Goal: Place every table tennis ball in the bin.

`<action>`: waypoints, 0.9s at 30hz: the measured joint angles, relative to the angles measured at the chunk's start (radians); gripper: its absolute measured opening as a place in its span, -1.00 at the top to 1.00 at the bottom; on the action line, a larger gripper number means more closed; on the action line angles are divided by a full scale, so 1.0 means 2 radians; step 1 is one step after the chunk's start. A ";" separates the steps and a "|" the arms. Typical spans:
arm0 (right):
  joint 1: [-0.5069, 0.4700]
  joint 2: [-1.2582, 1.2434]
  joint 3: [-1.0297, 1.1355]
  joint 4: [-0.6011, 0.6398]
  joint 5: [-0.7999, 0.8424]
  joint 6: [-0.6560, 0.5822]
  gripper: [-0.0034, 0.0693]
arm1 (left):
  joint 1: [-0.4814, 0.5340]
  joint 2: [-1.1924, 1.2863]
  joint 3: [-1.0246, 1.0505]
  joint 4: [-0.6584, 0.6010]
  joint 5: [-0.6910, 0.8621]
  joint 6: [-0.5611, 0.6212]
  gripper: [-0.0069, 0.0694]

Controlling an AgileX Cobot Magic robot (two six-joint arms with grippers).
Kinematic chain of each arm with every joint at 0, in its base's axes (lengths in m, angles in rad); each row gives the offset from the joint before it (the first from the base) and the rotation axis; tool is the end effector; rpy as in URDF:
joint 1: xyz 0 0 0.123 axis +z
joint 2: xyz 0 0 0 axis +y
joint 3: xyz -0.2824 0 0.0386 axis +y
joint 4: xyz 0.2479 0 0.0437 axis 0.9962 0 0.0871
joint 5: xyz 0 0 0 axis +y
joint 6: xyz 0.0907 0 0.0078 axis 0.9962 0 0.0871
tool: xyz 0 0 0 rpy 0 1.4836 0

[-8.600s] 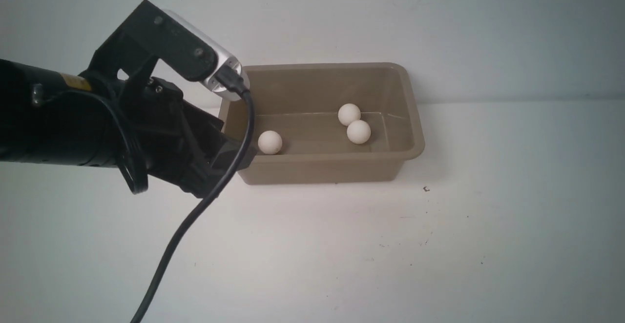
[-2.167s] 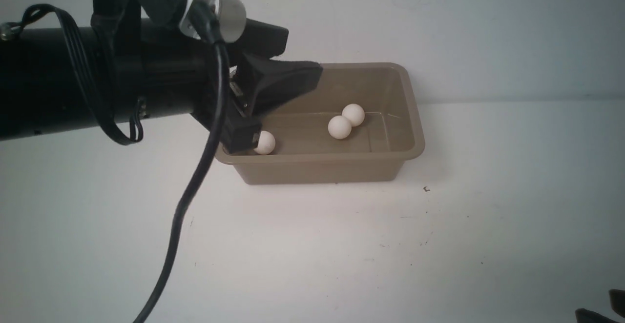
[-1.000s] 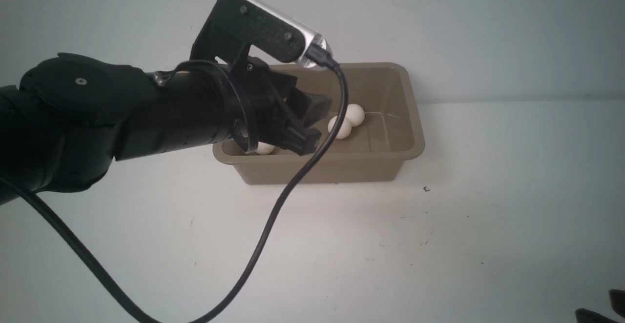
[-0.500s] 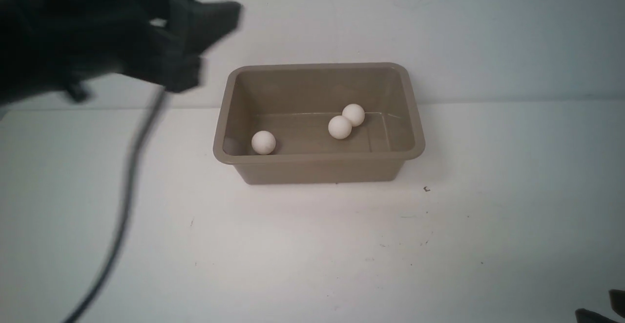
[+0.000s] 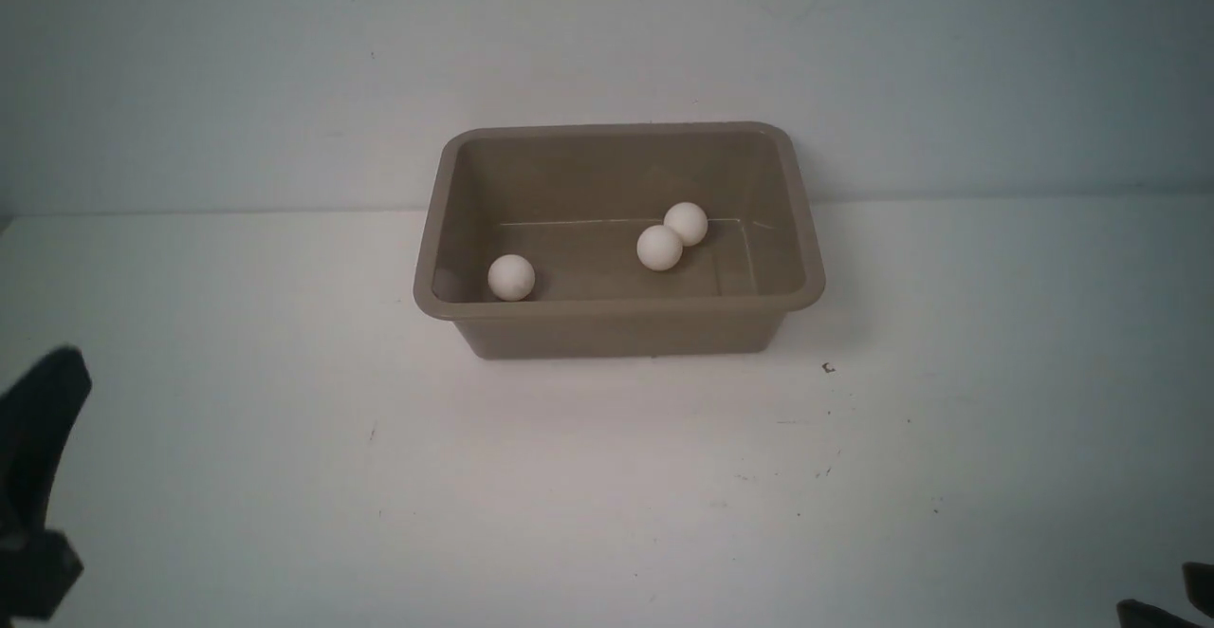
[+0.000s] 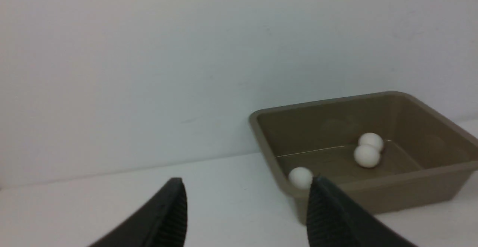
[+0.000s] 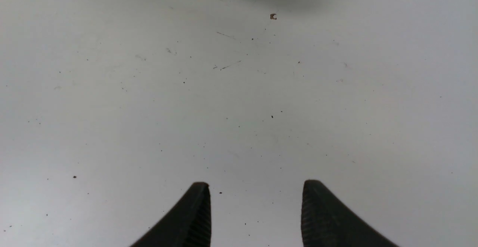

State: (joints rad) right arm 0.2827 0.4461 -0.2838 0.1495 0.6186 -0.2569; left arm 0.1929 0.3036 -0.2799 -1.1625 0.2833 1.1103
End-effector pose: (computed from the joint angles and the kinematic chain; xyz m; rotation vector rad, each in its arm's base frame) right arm 0.0780 0.0309 0.2250 -0.5139 2.2030 0.1765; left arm 0.0818 -0.0079 0.2775 0.0134 1.6213 -0.0904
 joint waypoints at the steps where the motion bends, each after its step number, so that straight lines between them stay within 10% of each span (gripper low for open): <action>1: 0.000 0.000 0.000 0.000 0.000 0.000 0.04 | 0.000 -0.024 0.035 -0.017 -0.030 0.000 -0.21; 27: 0.000 0.000 0.000 0.000 0.001 0.002 0.04 | -0.048 -0.157 0.154 -0.095 -0.104 0.047 -0.21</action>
State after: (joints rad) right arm 0.2827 0.4461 -0.2838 0.1499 0.6200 -0.2537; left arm 0.0974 -0.0106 0.0282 -1.3523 0.0749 1.2053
